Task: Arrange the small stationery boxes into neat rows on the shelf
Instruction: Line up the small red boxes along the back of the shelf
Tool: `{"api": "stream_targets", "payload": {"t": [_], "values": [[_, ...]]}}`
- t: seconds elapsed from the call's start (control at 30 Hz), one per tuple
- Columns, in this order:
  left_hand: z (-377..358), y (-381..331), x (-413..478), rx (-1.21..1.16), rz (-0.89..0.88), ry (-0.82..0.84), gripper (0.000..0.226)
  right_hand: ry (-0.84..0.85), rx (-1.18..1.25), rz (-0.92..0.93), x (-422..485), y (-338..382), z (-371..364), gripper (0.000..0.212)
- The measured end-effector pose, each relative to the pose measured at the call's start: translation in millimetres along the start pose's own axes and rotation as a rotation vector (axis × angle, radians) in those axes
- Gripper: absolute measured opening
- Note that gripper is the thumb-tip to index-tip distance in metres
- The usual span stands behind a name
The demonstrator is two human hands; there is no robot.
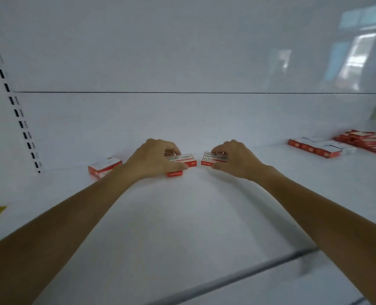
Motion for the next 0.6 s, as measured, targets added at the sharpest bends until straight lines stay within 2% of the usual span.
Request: {"api": "stream_targets", "payload": {"t": [0.2, 0.43, 0.6], "values": [[-59, -72, 11, -0.071, -0.104, 0.091, 0.045, -0.028, -0.103, -0.164, -42, -80, 55, 0.041], [-136, -194, 12, -0.171, -0.244, 0.107, 0.031, -0.069, -0.220, -0.323, -106, -188, 136, 0.042], [-200, -286, 7, -0.153, -0.339, 0.155, 0.041, -0.088, -0.298, -0.432, -163, -270, 193, 0.045]]}}
Point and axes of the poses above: each hand's wrist, its own x-axis towards the middle knuckle, its own z-axis out of the back of the hand, y = z × x, the point moved 8 cm from there along x, towards the middle knuckle, and after that the axes turned 14 degrees about -y, right-handed, at the moved point
